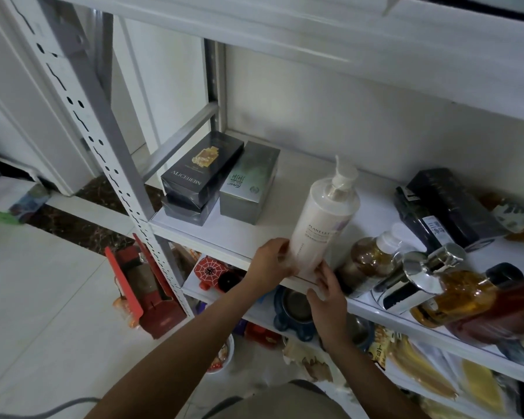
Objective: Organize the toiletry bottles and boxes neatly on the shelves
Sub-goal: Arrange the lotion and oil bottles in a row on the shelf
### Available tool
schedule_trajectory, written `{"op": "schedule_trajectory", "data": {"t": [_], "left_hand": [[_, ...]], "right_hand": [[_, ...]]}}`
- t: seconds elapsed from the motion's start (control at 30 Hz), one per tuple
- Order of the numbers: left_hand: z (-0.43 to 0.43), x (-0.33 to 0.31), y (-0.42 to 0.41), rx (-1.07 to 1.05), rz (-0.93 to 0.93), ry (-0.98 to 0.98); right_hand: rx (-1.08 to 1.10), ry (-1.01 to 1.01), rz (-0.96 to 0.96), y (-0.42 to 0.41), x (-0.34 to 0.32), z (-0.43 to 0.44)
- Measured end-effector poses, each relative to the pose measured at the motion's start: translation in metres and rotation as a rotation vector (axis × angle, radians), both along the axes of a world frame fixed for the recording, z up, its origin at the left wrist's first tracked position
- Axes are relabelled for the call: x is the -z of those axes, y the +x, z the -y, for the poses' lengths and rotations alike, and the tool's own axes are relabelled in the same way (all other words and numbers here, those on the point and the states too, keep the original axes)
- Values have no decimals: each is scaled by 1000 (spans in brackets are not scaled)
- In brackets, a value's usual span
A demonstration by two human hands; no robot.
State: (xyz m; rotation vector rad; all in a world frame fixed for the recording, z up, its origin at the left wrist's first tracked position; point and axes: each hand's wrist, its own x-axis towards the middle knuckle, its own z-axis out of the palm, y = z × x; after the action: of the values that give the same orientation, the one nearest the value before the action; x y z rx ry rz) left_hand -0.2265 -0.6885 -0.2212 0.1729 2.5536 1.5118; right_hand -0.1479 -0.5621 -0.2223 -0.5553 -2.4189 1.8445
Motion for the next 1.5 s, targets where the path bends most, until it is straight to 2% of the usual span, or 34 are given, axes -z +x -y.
{"op": "schedule_trajectory", "data": {"t": [0.17,0.53,1.17,1.5], "left_hand": [[-4,-2,7,9,-51,37],[-11,-7,6,94,-1,51],[-19,-6,6,176,-52,25],[-19,-5,6,175,-53,9]], "right_hand": [[-55,41,1,1,-4,-1],[-89,178,-16,14,-5,-8],[-79,110,-59,29,-1,-16],[-68,153,-72,30,0,-14]]}}
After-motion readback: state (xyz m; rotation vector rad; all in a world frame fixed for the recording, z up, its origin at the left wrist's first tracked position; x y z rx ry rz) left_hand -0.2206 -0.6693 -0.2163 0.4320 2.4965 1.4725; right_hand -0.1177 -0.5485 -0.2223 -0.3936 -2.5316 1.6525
